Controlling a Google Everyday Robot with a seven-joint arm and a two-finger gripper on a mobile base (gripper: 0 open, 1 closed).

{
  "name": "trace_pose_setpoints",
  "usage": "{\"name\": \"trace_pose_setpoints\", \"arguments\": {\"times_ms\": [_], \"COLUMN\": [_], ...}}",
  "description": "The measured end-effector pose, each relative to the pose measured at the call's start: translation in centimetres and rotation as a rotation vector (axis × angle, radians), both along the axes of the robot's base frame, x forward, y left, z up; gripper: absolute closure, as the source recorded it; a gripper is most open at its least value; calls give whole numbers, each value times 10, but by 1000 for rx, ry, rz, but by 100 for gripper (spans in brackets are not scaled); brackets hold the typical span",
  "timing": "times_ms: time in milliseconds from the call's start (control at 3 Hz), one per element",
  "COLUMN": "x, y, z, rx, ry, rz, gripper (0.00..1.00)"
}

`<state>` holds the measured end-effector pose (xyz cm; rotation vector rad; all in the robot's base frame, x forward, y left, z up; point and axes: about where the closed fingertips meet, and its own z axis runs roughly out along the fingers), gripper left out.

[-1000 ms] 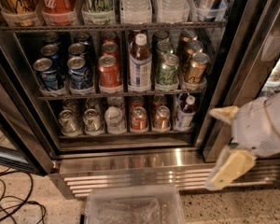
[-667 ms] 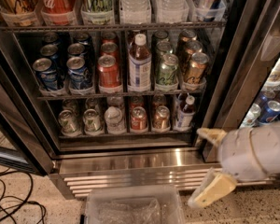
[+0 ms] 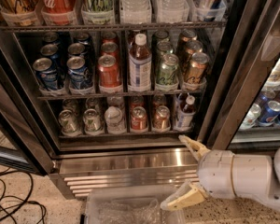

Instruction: Pick blue plastic bottle from middle shelf of fridge

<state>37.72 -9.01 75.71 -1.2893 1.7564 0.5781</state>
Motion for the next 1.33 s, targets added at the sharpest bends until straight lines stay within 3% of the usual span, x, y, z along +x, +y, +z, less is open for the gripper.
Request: {"name": "trace_pose_setpoints", "arguments": {"times_ms": [333,667,1000,1333], "x": [11,30,41,41], "y": [27,40,33,33], "z": [1,3,5,5], "rx": [-8,-68,-91,-91], "ry": [-111,-190,-214,-214], "rz": [-31,-110,-154,-154], "gripper": [0,0,0,0]}}
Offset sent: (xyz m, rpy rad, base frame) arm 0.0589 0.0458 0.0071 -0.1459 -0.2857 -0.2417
